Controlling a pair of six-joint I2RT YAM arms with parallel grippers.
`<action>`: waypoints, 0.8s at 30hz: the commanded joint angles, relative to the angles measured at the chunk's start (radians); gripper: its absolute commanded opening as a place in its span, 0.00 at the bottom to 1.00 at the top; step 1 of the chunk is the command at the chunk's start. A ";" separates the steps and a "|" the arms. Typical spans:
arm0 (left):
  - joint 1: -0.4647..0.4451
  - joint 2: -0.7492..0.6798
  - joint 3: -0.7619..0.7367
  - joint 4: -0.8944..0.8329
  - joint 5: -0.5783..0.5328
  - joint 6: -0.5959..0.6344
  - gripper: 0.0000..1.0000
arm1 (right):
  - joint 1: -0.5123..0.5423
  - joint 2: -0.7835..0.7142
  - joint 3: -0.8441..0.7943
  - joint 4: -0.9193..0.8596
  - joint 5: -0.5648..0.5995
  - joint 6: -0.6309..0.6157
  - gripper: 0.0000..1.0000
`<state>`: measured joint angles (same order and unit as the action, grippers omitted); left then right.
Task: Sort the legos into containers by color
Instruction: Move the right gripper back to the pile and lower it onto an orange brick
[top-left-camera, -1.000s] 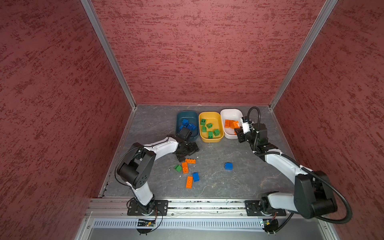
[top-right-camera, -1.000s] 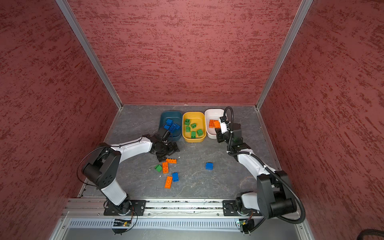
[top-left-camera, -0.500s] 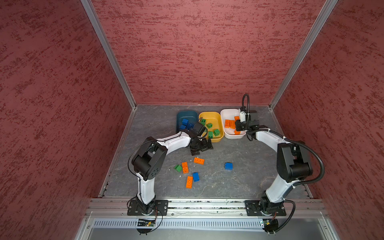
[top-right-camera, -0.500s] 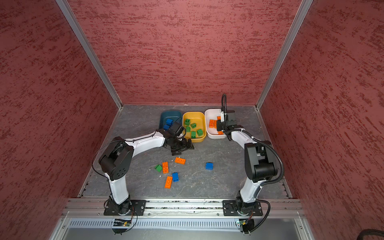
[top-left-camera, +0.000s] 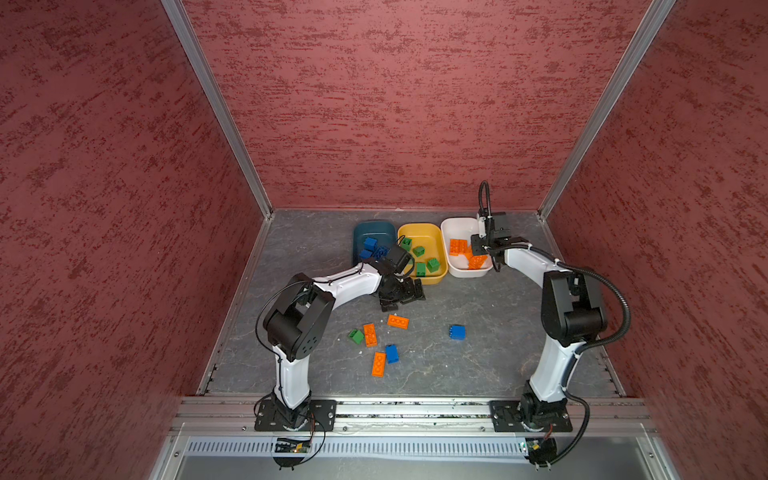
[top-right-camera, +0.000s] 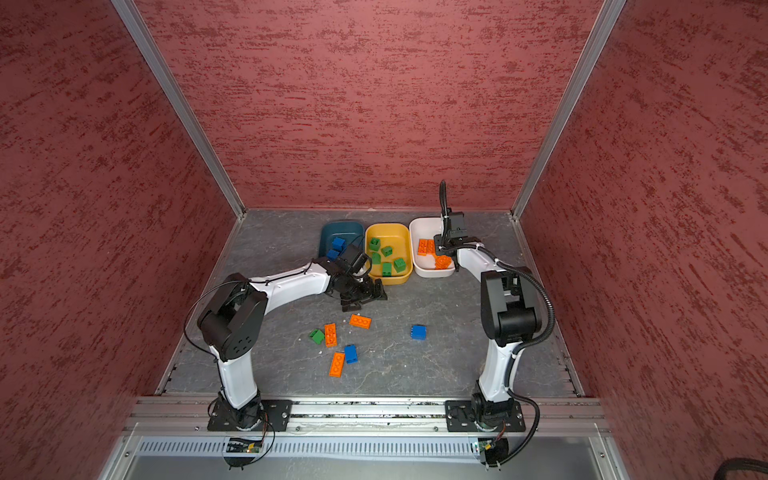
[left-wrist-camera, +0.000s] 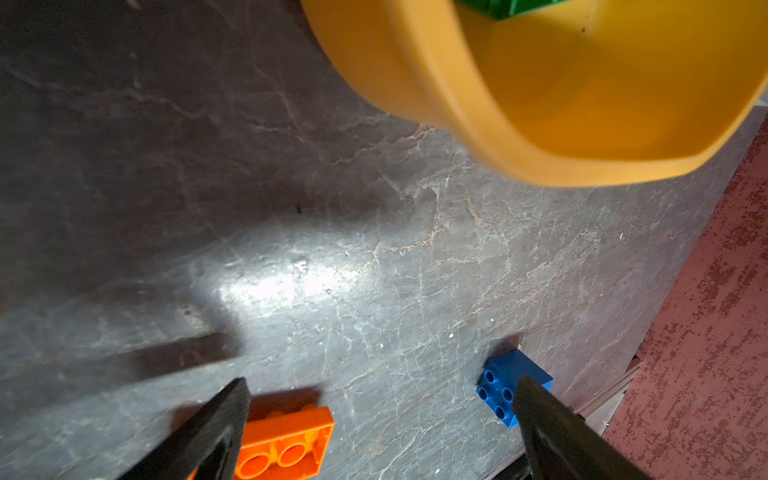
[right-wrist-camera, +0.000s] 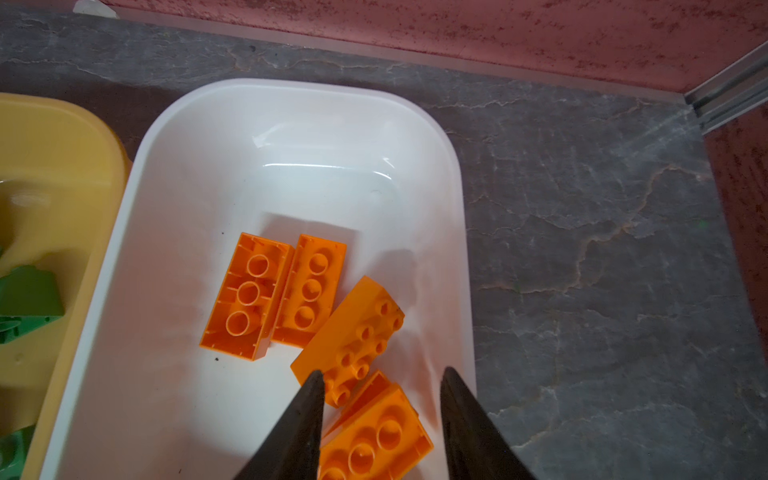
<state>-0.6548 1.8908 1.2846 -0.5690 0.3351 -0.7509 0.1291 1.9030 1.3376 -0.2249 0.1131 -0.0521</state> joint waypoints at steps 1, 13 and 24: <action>-0.002 -0.019 0.002 -0.009 -0.014 0.014 0.99 | -0.002 -0.062 -0.024 0.006 -0.041 -0.014 0.52; -0.011 -0.141 -0.059 0.036 -0.147 -0.006 0.99 | 0.072 -0.325 -0.316 0.230 -0.366 0.059 0.73; 0.056 -0.273 -0.139 -0.052 -0.354 -0.037 1.00 | 0.323 -0.372 -0.516 0.317 -0.526 -0.058 0.75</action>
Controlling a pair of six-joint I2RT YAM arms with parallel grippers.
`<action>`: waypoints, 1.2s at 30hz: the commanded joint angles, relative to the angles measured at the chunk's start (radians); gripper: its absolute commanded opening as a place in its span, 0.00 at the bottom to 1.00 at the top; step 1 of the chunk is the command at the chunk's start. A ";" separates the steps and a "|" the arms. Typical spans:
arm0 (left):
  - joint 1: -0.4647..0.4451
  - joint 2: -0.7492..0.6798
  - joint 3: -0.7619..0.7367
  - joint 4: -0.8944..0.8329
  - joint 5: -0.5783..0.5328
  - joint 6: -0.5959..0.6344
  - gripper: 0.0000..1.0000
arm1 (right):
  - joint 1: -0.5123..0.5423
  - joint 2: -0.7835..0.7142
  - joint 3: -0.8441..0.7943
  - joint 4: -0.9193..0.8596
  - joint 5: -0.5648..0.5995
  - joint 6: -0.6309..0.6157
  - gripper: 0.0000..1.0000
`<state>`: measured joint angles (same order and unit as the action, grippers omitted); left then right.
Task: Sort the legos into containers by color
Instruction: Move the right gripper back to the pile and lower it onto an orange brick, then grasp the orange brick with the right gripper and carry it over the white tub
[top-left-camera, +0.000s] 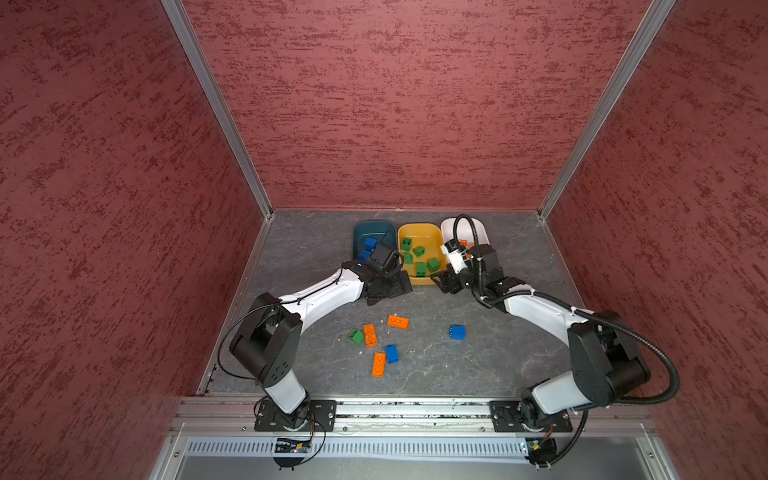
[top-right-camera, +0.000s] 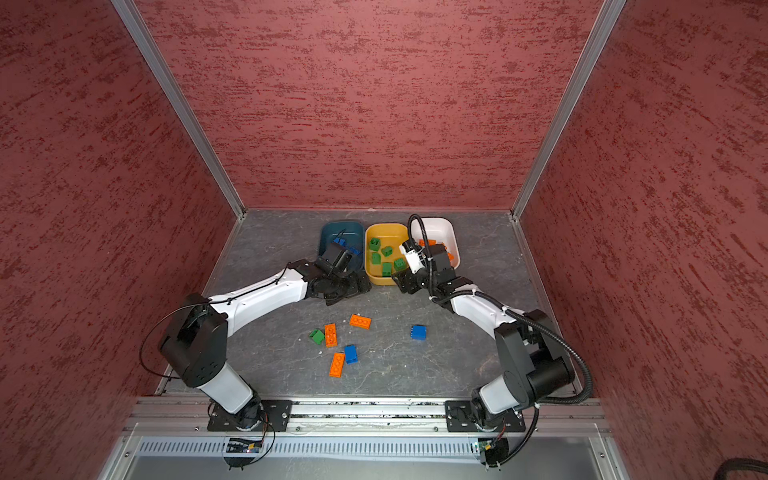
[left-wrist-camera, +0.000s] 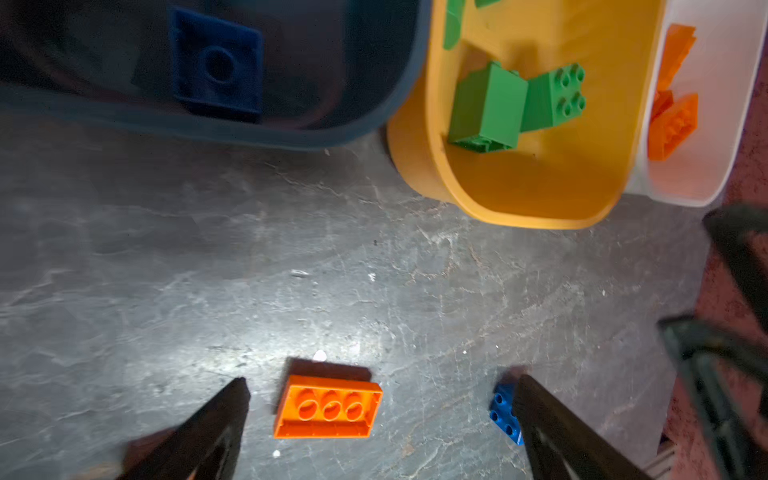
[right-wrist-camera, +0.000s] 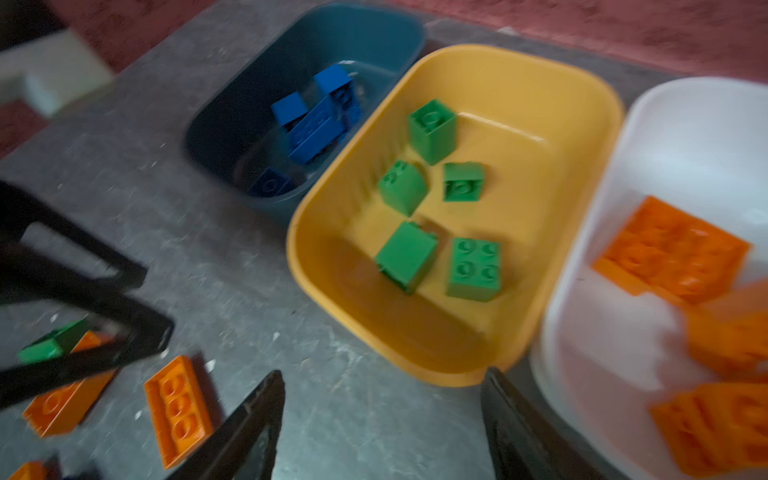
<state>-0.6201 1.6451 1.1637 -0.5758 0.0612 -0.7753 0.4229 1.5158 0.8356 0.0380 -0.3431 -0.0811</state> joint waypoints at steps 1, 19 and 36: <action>0.027 -0.036 -0.024 -0.054 -0.094 -0.016 0.99 | 0.048 0.020 -0.027 0.073 -0.075 -0.019 0.75; 0.173 -0.215 -0.167 -0.174 -0.223 -0.112 0.99 | 0.331 0.250 0.062 -0.042 -0.012 -0.262 0.75; 0.192 -0.242 -0.257 -0.081 -0.132 -0.125 0.99 | 0.385 0.279 0.064 -0.080 0.116 -0.363 0.39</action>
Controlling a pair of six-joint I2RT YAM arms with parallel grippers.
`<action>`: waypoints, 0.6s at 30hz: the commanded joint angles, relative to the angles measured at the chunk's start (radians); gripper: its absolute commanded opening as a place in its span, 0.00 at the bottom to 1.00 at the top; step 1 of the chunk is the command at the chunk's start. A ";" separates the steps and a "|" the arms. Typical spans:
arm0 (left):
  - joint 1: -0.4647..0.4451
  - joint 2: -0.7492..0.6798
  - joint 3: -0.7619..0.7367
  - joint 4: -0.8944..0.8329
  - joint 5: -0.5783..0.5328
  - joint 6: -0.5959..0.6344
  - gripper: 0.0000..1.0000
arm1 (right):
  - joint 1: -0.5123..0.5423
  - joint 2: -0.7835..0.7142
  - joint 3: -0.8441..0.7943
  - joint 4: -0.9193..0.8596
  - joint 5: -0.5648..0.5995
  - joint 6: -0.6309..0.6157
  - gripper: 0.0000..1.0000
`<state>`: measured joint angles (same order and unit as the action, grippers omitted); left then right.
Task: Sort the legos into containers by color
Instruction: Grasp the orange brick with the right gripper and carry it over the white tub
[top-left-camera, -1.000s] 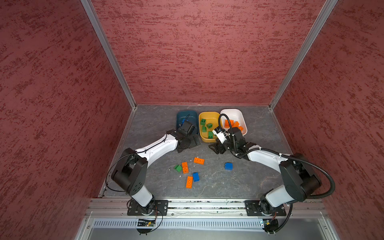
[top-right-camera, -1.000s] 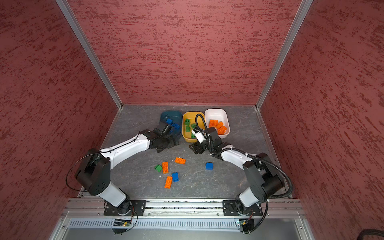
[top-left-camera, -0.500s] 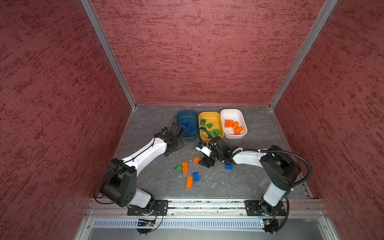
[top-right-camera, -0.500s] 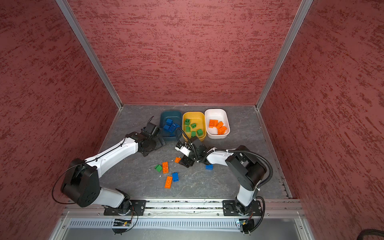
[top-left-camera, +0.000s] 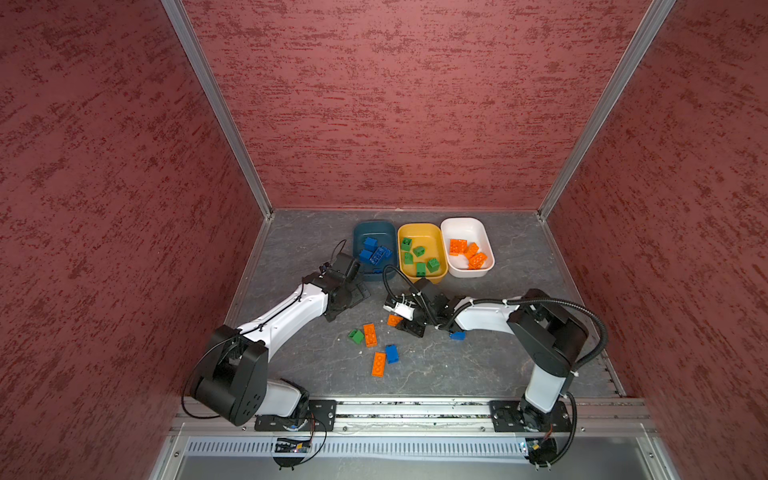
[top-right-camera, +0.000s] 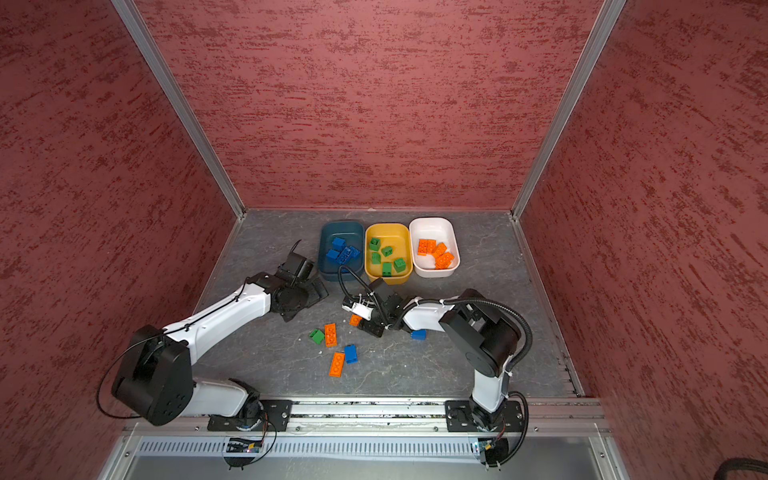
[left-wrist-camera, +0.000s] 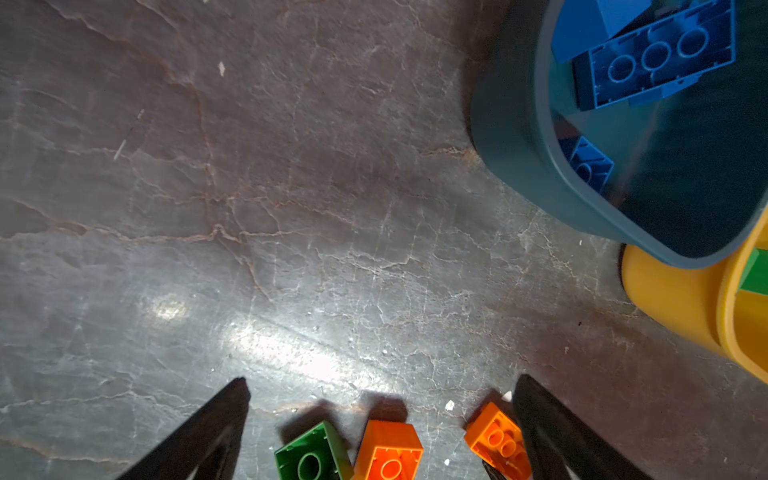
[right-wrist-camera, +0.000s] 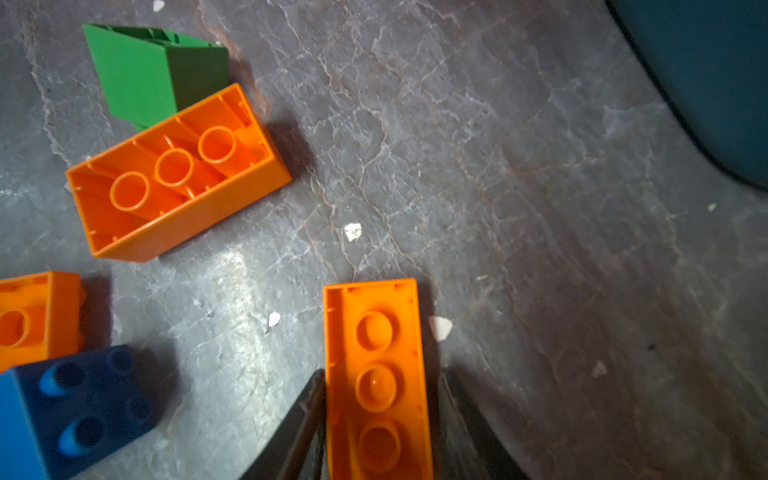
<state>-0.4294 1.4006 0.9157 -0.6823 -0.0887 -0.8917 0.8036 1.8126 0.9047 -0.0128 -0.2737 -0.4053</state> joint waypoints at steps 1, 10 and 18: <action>-0.001 0.005 -0.011 0.025 0.020 -0.009 0.99 | 0.004 -0.029 -0.011 -0.024 0.051 -0.039 0.35; -0.050 0.006 -0.022 0.004 -0.012 -0.043 0.99 | -0.075 -0.234 -0.055 0.039 0.088 0.020 0.29; -0.061 0.033 -0.007 -0.006 -0.020 -0.063 0.99 | -0.353 -0.397 -0.117 0.150 0.177 0.247 0.30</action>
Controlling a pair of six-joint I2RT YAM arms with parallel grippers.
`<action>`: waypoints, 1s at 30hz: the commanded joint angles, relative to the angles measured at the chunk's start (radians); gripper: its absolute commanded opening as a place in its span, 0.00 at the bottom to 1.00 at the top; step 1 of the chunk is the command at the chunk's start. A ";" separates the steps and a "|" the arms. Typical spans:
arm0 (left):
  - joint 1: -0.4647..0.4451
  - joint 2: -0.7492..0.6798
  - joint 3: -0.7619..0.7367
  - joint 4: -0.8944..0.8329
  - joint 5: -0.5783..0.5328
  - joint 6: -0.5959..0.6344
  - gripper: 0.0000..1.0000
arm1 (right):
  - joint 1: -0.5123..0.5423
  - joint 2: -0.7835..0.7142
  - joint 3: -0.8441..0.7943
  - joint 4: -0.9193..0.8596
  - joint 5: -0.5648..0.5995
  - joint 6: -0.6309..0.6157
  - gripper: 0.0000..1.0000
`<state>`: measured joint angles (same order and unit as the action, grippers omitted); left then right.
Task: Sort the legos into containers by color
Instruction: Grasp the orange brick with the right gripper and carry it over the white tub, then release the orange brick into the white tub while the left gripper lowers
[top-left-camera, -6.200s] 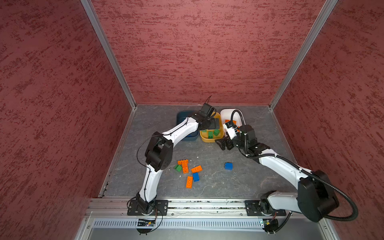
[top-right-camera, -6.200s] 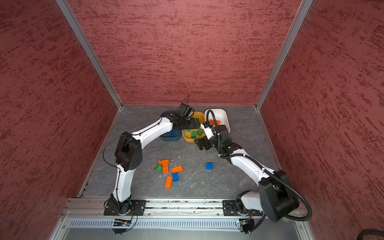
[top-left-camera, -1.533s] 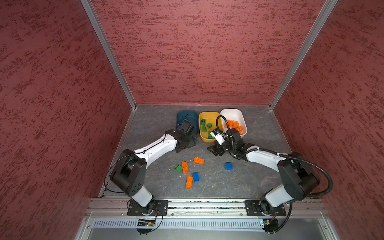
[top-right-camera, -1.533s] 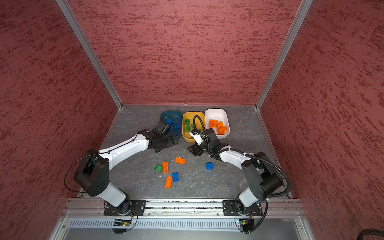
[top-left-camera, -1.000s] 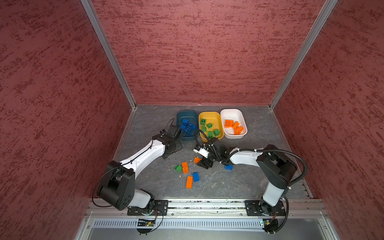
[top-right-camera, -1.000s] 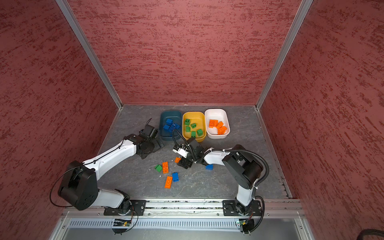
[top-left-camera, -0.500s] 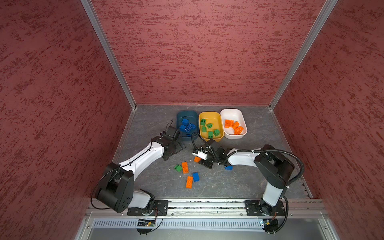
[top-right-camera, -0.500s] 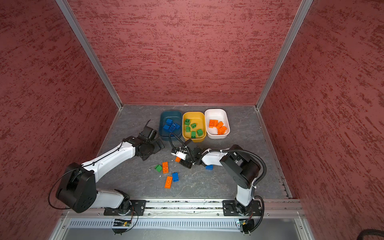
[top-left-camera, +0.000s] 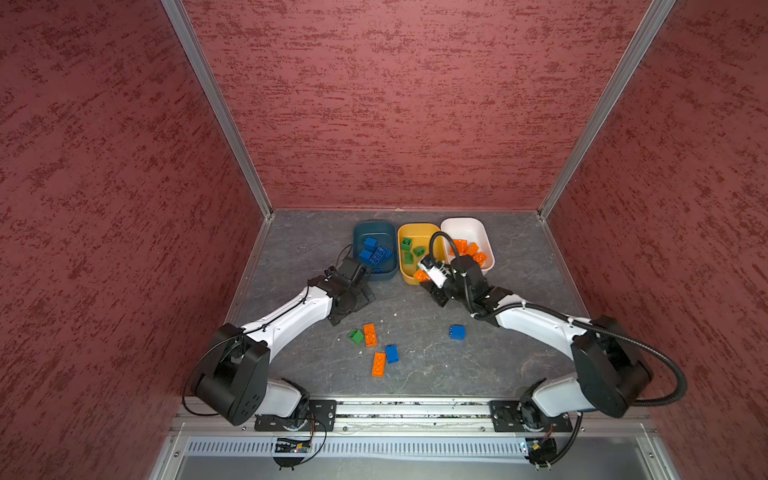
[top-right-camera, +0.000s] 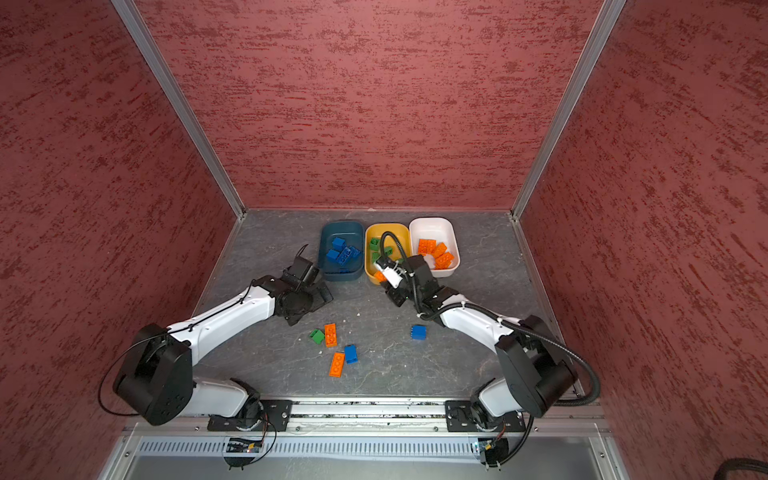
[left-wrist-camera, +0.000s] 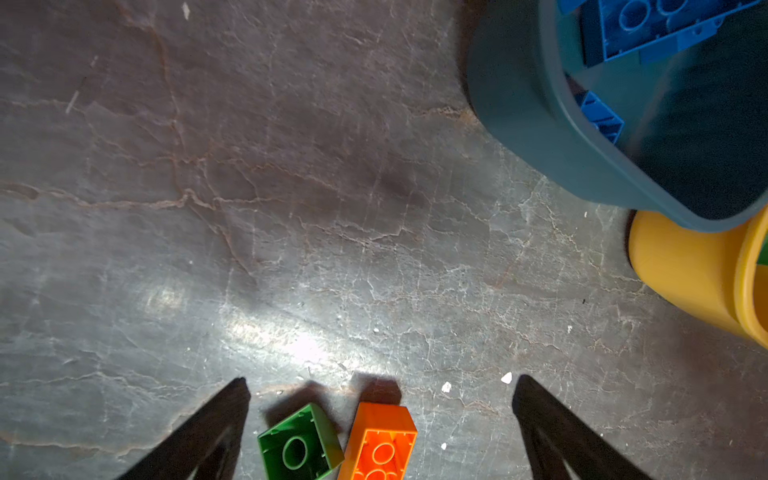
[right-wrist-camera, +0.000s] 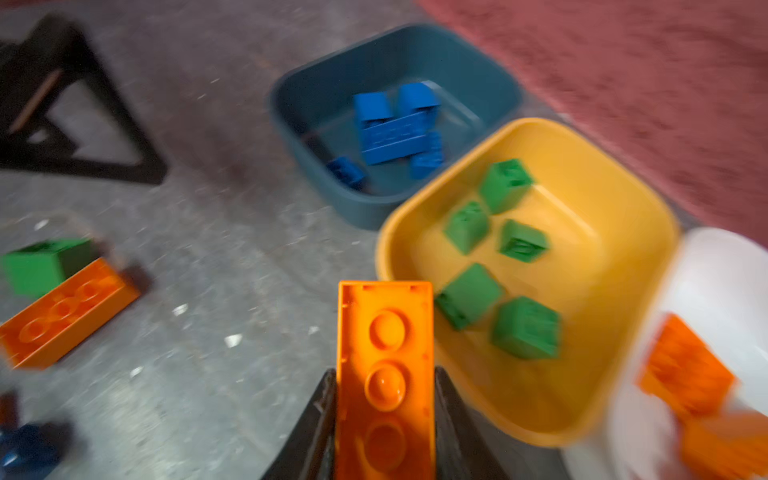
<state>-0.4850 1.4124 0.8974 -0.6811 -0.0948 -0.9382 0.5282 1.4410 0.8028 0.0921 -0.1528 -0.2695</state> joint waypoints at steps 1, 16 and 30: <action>-0.007 0.026 0.015 -0.007 -0.011 -0.018 1.00 | -0.110 -0.025 -0.013 0.039 0.060 0.137 0.30; -0.025 0.070 0.050 -0.106 -0.018 0.019 1.00 | -0.325 0.311 0.340 -0.216 0.174 0.269 0.33; -0.048 0.003 -0.011 -0.190 0.033 -0.009 0.86 | -0.316 0.453 0.569 -0.222 0.122 0.273 0.55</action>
<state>-0.5217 1.4425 0.8986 -0.8299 -0.0795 -0.9318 0.2062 1.9003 1.3437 -0.1322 -0.0162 -0.0063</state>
